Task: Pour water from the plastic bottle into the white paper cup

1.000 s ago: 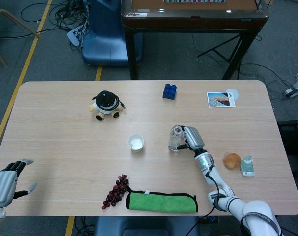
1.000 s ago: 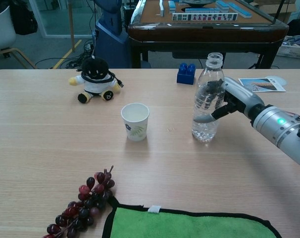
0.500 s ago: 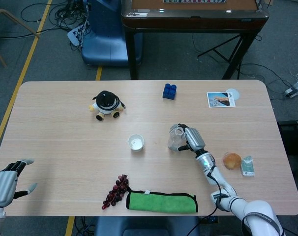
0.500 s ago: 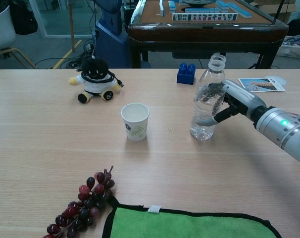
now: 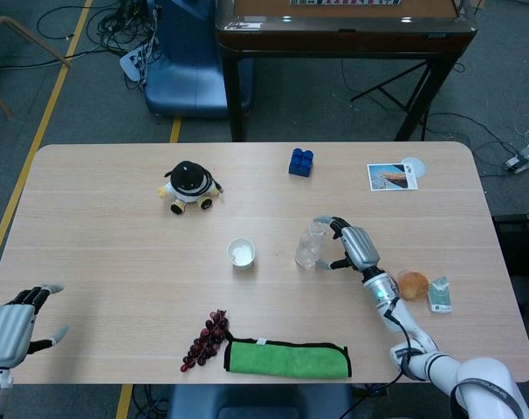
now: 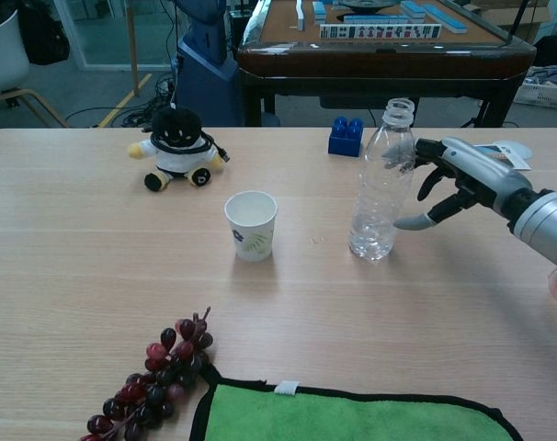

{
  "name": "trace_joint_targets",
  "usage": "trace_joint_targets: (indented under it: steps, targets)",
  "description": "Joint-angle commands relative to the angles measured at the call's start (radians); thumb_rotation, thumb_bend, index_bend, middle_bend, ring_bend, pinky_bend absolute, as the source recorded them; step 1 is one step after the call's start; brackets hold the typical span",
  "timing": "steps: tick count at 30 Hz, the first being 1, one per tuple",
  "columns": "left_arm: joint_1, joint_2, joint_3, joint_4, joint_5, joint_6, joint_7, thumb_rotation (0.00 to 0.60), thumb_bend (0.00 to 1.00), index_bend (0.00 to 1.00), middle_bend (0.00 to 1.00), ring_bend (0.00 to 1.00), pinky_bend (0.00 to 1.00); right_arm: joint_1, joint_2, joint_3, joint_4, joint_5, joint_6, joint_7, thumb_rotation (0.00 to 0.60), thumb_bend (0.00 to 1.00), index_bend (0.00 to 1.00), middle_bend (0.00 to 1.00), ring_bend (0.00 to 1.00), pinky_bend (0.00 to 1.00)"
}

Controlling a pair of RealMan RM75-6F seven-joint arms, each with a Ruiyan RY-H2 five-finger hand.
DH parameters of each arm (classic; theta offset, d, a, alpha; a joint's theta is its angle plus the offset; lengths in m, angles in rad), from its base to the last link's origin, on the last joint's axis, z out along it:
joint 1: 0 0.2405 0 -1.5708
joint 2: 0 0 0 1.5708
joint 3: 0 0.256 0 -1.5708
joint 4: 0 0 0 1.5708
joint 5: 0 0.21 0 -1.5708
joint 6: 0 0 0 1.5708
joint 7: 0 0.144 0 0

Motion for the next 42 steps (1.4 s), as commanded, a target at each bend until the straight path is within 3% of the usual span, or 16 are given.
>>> trace_joint_targets:
  steps: [1,7,14,24,42]
  targets:
    - [-0.001,-0.001,0.001,0.000,0.001,-0.002,-0.001,0.600,0.15,0.28,0.30,0.34,0.60,-0.027,0.043,-0.016,-0.037,-0.013,0.040,-0.077,0.600,0.00,0.23,0.22,0.20,0.42]
    - [-0.002,-0.004,0.004,-0.001,0.016,0.004,0.006,0.600,0.15,0.28,0.30,0.34,0.60,-0.082,0.153,-0.029,-0.167,-0.018,0.102,-0.221,0.600,0.00,0.23,0.23,0.20,0.42]
    - [-0.003,-0.012,0.008,-0.002,0.026,0.006,0.026,0.600,0.15,0.28,0.30,0.34,0.60,-0.147,0.293,-0.045,-0.332,-0.009,0.158,-0.523,0.600,0.00,0.23,0.26,0.20,0.42]
    - [0.003,-0.023,0.019,-0.007,0.117,0.066,0.037,0.600,0.15,0.30,0.30,0.34,0.60,-0.268,0.464,-0.081,-0.577,0.017,0.239,-0.718,0.600,0.00,0.23,0.27,0.20,0.42]
    - [0.004,-0.056,-0.007,0.020,0.091,0.079,0.102,0.600,0.15,0.30,0.30,0.32,0.58,-0.454,0.542,-0.110,-0.670,0.009,0.424,-0.841,0.600,0.00,0.23,0.27,0.20,0.42]
